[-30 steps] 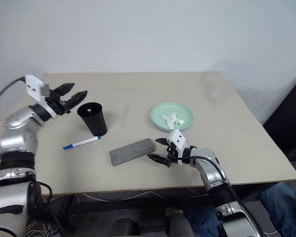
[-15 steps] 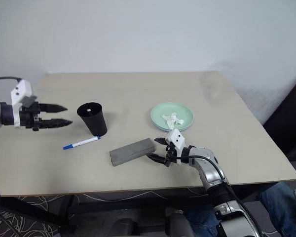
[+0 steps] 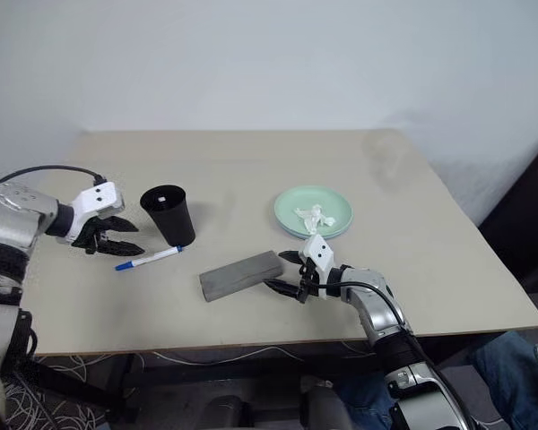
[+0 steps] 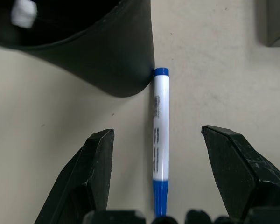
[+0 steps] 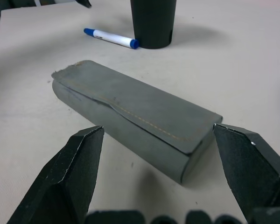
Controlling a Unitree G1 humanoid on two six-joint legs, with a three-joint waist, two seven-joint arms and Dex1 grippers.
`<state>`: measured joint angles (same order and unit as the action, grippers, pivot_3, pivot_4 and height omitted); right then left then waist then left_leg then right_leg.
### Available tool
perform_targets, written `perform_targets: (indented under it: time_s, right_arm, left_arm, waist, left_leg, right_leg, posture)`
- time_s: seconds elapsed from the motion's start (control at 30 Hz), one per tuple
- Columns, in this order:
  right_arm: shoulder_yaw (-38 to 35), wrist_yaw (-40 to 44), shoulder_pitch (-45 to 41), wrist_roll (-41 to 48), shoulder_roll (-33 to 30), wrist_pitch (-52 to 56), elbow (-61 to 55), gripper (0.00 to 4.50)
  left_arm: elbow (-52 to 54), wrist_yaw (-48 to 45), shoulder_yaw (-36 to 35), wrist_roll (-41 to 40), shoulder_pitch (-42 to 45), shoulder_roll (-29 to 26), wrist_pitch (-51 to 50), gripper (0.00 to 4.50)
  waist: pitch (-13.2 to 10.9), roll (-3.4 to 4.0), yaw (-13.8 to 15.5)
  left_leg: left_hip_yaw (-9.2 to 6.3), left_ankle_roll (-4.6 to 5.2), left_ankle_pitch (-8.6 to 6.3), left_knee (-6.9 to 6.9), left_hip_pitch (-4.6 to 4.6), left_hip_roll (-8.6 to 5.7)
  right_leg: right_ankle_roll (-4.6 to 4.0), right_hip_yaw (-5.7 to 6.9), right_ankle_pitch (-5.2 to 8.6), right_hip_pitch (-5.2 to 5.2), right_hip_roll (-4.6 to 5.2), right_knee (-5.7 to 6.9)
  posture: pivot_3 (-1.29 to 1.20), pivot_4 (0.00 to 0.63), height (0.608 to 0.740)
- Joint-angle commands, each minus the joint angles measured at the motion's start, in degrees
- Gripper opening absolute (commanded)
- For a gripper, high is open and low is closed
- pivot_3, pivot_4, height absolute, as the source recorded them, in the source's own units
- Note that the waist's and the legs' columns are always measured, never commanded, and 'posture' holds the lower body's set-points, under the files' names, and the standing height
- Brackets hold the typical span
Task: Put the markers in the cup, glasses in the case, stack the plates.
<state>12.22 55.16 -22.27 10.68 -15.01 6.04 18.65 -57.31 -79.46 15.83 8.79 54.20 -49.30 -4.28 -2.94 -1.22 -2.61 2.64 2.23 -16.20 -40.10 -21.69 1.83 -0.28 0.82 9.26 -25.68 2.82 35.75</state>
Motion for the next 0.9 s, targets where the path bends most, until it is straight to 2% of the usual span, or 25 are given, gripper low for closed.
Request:
perform_targets:
  time_s: [0.03, 0.23, 0.67, 0.77, 0.9]
  right_arm:
    - [-0.61, 0.25, -1.74, 0.29, -0.10, -0.96, -1.19, 4.07]
    - [-0.73, 0.04, -1.61, 0.21, -0.10, -0.91, -1.29, 4.07]
    - [-0.95, -0.78, -0.88, 0.35, -0.11, -0.86, -2.06, 4.07]
    - [-1.08, -1.05, -0.87, 0.38, -0.08, -0.88, -2.09, 4.07]
    - [-1.19, -1.15, -0.87, 0.52, -0.10, -0.70, -2.07, 4.07]
  left_arm:
    - [-5.09, 2.64, 1.47, 3.66, 3.69, 1.49, 2.01, 3.14]
    - [-12.10, 7.89, 2.34, 7.31, 5.93, 5.18, 3.95, 3.14]
    - [-16.81, 11.08, 2.75, 10.61, 5.86, 8.91, 3.26, 3.14]
    - [-17.04, 10.24, 2.97, 11.19, 5.46, 8.81, 3.70, 2.56]
    - [-17.04, 9.75, 2.51, 11.32, 5.40, 8.50, 3.86, 1.24]
  waist:
    - [0.00, 0.00, 0.01]
    - [0.00, -0.02, 0.04]
    - [0.01, -0.04, 0.05]
    - [0.01, -0.04, 0.03]
    - [0.01, -0.04, 0.02]
  left_leg:
    - [-0.01, 0.00, 0.00, 0.00, 0.00, 0.00]
    - [0.00, 0.01, 0.00, 0.00, -0.01, -0.01]
    - [-0.02, 0.01, 0.00, -0.01, 0.01, -0.03]
    - [-0.02, 0.00, 0.00, -0.01, 0.09, -0.03]
    - [-0.04, 0.00, 0.00, -0.04, 0.11, -0.02]
  right_leg:
    - [0.00, 0.00, 0.00, 0.01, 0.00, 0.00]
    - [0.04, -0.01, -0.02, 0.01, 0.02, -0.01]
    - [0.06, 0.00, -0.03, 0.04, 0.03, 0.01]
    - [0.05, 0.00, -0.03, 0.10, 0.03, 0.03]
    - [0.01, 0.00, -0.04, 0.10, 0.03, 0.11]
  posture:
    - [0.00, 0.000, 0.721]
    - [0.00, 0.000, 0.721]
    - [0.00, 0.000, 0.721]
    - [0.00, 0.000, 0.721]
    - [0.00, 0.000, 0.721]
